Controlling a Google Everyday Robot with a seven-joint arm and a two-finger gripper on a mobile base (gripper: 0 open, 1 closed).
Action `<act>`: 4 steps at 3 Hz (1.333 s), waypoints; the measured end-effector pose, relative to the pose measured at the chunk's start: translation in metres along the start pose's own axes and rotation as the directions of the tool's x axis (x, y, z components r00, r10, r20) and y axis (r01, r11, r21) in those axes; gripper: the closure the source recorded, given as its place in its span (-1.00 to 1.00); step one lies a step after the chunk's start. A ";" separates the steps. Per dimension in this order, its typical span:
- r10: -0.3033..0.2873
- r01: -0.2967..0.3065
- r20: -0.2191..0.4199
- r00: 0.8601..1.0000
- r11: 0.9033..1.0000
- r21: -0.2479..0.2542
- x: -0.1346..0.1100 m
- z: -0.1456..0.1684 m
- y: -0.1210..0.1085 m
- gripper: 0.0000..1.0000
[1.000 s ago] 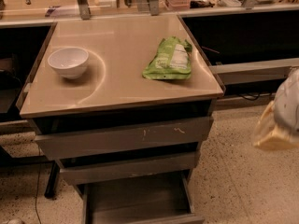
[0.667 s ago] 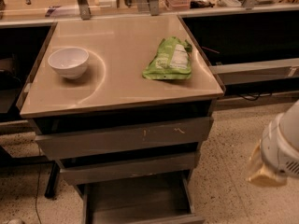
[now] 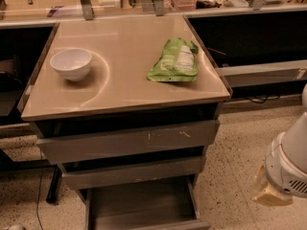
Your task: Close bottom drawer
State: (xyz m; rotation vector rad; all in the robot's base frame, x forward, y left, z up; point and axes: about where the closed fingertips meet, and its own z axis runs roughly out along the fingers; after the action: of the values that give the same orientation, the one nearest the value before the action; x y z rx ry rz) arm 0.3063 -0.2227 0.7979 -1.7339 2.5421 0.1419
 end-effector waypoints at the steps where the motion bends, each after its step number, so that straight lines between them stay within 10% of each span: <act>1: 0.030 -0.030 -0.006 1.000 0.999 -0.041 -0.003 0.028 0.016 1.00; 2: 0.078 -0.079 -0.011 0.997 0.986 -0.144 -0.019 0.095 0.041 1.00; 4: 0.164 -0.157 -0.009 0.986 0.929 -0.336 -0.044 0.263 0.087 1.00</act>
Offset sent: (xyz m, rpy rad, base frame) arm -0.0861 0.0973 -0.2533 0.1067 0.4287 -0.1660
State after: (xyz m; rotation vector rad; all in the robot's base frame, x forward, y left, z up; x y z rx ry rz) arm 0.2407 -0.1216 0.5449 -1.6019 2.7731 0.6327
